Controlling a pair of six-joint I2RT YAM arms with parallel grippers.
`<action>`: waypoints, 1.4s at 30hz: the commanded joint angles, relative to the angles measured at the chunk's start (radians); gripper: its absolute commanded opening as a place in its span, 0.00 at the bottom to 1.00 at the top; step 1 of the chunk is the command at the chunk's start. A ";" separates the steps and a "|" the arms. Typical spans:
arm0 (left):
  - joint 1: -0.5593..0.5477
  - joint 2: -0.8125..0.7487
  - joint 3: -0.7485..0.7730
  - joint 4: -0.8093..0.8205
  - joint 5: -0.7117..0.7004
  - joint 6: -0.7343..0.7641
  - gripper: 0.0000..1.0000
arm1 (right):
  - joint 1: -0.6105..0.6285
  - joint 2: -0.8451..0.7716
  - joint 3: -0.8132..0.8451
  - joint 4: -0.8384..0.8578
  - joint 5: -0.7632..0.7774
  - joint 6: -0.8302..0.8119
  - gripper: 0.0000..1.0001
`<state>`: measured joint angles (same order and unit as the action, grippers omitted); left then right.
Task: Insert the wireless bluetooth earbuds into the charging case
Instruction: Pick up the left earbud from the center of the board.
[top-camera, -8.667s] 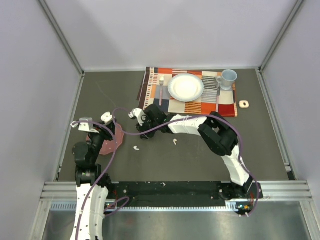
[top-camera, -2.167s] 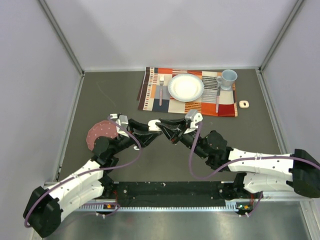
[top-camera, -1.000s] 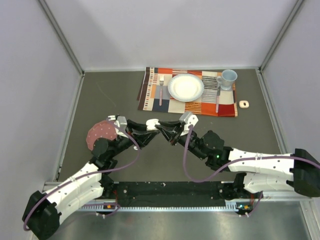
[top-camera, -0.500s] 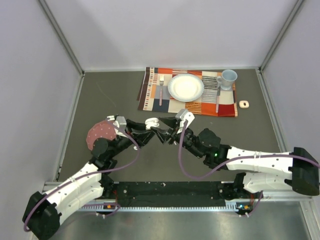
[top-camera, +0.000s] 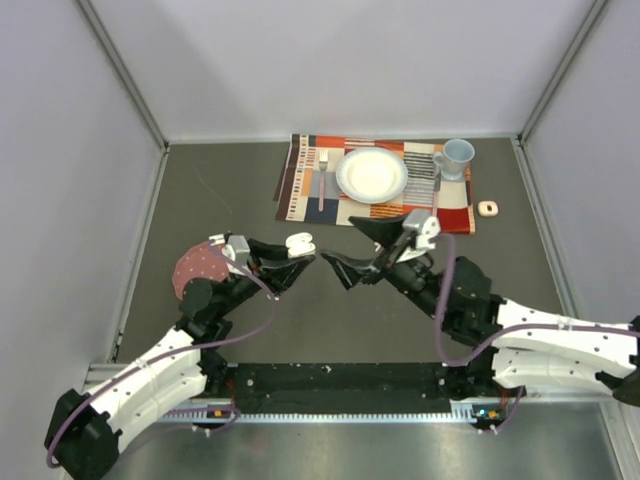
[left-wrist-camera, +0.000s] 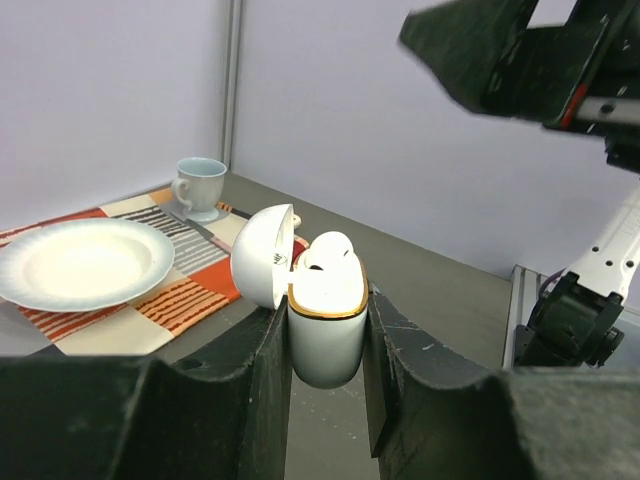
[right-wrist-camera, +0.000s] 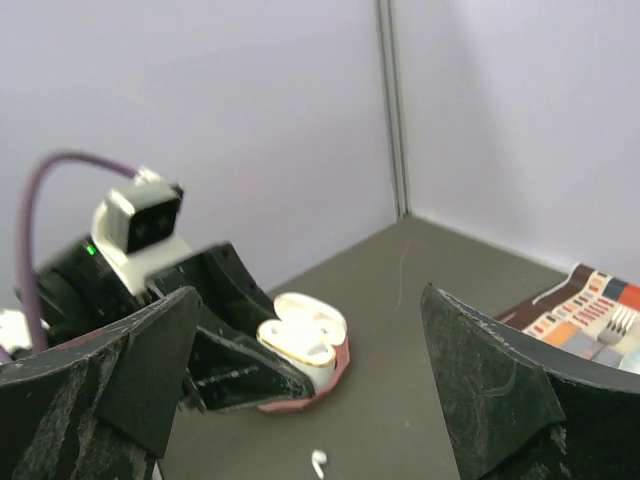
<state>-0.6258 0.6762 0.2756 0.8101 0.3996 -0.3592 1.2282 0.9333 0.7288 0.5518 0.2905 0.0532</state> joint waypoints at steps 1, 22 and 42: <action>0.000 -0.020 -0.001 0.027 -0.015 0.026 0.00 | -0.007 -0.094 0.032 -0.016 0.051 0.048 0.92; 0.001 -0.397 0.086 -0.532 -0.366 0.238 0.00 | -0.463 0.090 -0.020 -0.604 -0.341 0.471 0.80; 0.001 -0.547 0.206 -0.896 -0.547 0.273 0.00 | -0.463 0.515 0.264 -0.668 -0.501 0.376 0.99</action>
<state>-0.6254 0.1566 0.4301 -0.0357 -0.1013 -0.1009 0.7692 1.4128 0.9207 -0.1181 -0.1638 0.4488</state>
